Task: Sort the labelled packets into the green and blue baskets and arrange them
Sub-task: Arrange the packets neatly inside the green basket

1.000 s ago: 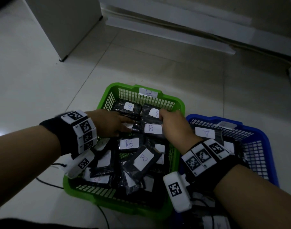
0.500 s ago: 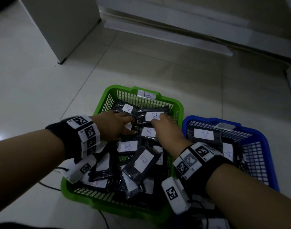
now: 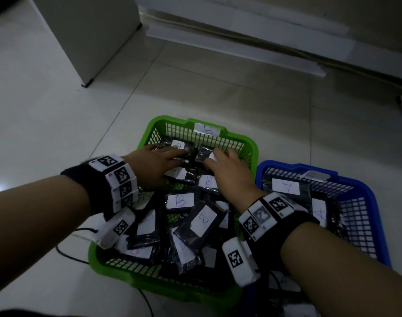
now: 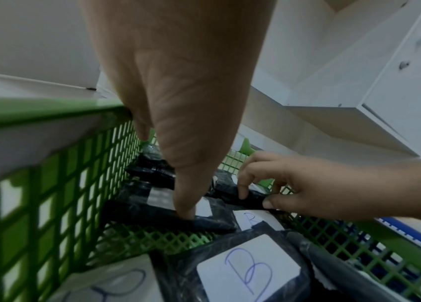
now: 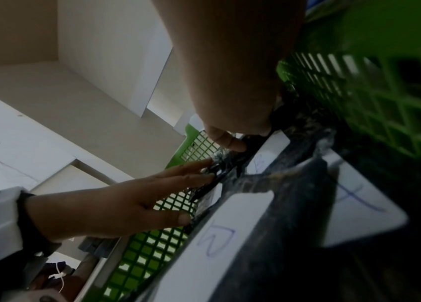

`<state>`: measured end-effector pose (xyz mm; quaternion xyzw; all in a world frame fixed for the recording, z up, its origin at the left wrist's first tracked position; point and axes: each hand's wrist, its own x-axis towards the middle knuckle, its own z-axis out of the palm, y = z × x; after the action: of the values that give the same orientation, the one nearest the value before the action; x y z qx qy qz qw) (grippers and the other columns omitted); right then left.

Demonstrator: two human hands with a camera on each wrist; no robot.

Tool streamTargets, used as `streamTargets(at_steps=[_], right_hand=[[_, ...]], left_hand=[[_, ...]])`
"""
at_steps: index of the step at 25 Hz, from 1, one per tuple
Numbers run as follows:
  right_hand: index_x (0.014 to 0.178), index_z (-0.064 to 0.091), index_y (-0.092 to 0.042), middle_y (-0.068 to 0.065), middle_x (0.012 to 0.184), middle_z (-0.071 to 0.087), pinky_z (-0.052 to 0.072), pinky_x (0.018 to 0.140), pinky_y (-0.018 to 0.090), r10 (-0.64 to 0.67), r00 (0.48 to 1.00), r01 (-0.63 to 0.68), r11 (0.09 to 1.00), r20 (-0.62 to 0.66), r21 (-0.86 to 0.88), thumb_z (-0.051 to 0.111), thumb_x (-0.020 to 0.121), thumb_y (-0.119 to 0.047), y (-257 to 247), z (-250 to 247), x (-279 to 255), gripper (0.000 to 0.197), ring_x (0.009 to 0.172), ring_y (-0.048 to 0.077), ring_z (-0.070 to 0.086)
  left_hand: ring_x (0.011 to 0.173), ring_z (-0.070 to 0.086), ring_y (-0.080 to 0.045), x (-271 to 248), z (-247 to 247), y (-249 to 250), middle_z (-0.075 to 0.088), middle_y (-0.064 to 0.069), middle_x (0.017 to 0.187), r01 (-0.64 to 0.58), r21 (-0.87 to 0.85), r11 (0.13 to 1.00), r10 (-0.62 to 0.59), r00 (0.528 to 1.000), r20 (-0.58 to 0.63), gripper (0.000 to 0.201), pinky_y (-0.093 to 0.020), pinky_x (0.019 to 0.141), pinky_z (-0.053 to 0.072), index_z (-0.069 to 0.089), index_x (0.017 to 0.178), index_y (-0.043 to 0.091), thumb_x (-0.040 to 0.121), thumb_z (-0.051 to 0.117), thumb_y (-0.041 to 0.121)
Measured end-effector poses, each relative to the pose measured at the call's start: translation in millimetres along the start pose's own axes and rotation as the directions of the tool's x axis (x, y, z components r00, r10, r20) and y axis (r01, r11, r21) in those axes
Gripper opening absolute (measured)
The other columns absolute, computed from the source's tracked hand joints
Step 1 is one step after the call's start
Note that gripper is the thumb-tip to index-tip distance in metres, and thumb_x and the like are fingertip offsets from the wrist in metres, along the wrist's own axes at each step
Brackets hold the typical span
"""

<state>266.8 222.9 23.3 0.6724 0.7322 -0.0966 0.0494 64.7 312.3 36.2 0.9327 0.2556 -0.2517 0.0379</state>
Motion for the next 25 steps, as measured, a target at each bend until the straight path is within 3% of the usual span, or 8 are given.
streamTargets(at_steps=[3,6,8,10,14,18,21,25], right_hand=[[0.110,0.066,-0.020,0.007,0.120,0.047,0.043,0.085,0.035,0.045,0.999,-0.046,0.983,0.006,0.180,0.055,0.089,-0.009,1,-2,-1,0.027,0.113,0.031,0.039],[0.115,0.066,-0.018,0.009,0.114,0.057,0.042,0.083,0.028,-0.012,0.983,-0.068,0.903,0.184,0.424,0.061,0.089,-0.033,-14,-10,-9,0.030,0.109,0.027,0.052],[0.120,0.061,-0.016,0.010,0.119,0.057,0.042,0.084,0.028,-0.093,0.936,-0.033,0.937,0.339,0.348,0.070,0.080,-0.041,-28,-9,-15,0.048,0.111,0.026,0.053],[0.110,0.061,-0.017,0.006,0.113,0.059,0.043,0.079,0.027,-0.053,0.935,-0.084,0.928,0.351,0.363,0.078,0.072,-0.037,-31,-4,-17,0.045,0.106,0.024,0.054],[0.101,0.060,-0.020,-0.003,0.091,0.057,0.041,0.062,0.021,0.188,0.947,-0.314,0.709,0.260,0.632,0.073,0.080,-0.022,-26,-7,3,0.024,0.085,0.016,0.055],[0.115,0.063,-0.017,0.009,0.090,0.067,0.058,0.072,0.036,0.303,0.930,-0.347,0.532,0.209,0.773,0.059,0.085,-0.003,-36,-8,23,0.032,0.078,0.027,0.067],[0.108,0.066,-0.016,0.007,0.097,0.068,0.055,0.079,0.032,0.316,0.941,-0.292,0.578,0.120,0.762,0.054,0.085,0.002,-39,-8,16,0.032,0.090,0.023,0.066],[0.101,0.069,-0.017,0.003,0.106,0.068,0.052,0.084,0.030,0.105,0.964,-0.201,0.888,0.244,0.413,0.070,0.081,-0.022,-39,-7,-8,0.021,0.099,0.021,0.062]], left_hand=[[0.131,0.036,-0.022,-4,-2,0,0.030,-0.002,0.147,-0.093,-0.136,0.986,0.068,0.981,-0.179,0.052,-0.036,0.106,0.037,0.044,0.136,0.026,0.087,0.056,0.042],[0.114,0.051,-0.015,-9,-4,6,0.053,0.006,0.124,-0.074,-0.216,0.973,0.067,0.997,-0.041,0.044,-0.031,0.094,0.042,0.054,0.123,0.031,0.081,0.063,0.045],[0.112,0.054,-0.015,-12,-3,10,0.058,0.010,0.119,-0.020,-0.121,0.992,0.032,0.995,0.094,0.049,-0.034,0.096,0.040,0.052,0.124,0.036,0.078,0.064,0.049],[0.111,0.054,-0.016,-14,-2,10,0.059,0.008,0.118,0.002,-0.072,0.997,0.004,0.996,0.084,0.048,-0.035,0.097,0.040,0.051,0.124,0.033,0.080,0.062,0.046],[0.094,0.058,-0.022,-22,-9,-3,0.054,-0.002,0.113,0.042,-0.327,0.944,-0.137,0.952,-0.272,0.039,-0.037,0.079,0.051,0.049,0.112,0.017,0.080,0.065,0.031],[0.104,0.055,-0.023,-24,-3,-12,0.051,-0.003,0.121,-0.137,-0.247,0.959,0.038,0.929,-0.369,0.037,-0.041,0.083,0.051,0.057,0.115,0.019,0.079,0.065,0.022],[0.120,0.048,-0.020,-24,5,-9,0.035,0.003,0.146,-0.115,-0.067,0.991,0.105,0.984,-0.142,0.047,-0.035,0.098,0.043,0.042,0.139,0.028,0.093,0.050,0.035],[0.124,0.044,-0.021,-23,5,-8,0.020,0.004,0.153,-0.090,0.108,0.990,0.095,0.994,-0.045,0.048,-0.034,0.101,0.040,0.026,0.145,0.035,0.098,0.036,0.042]])
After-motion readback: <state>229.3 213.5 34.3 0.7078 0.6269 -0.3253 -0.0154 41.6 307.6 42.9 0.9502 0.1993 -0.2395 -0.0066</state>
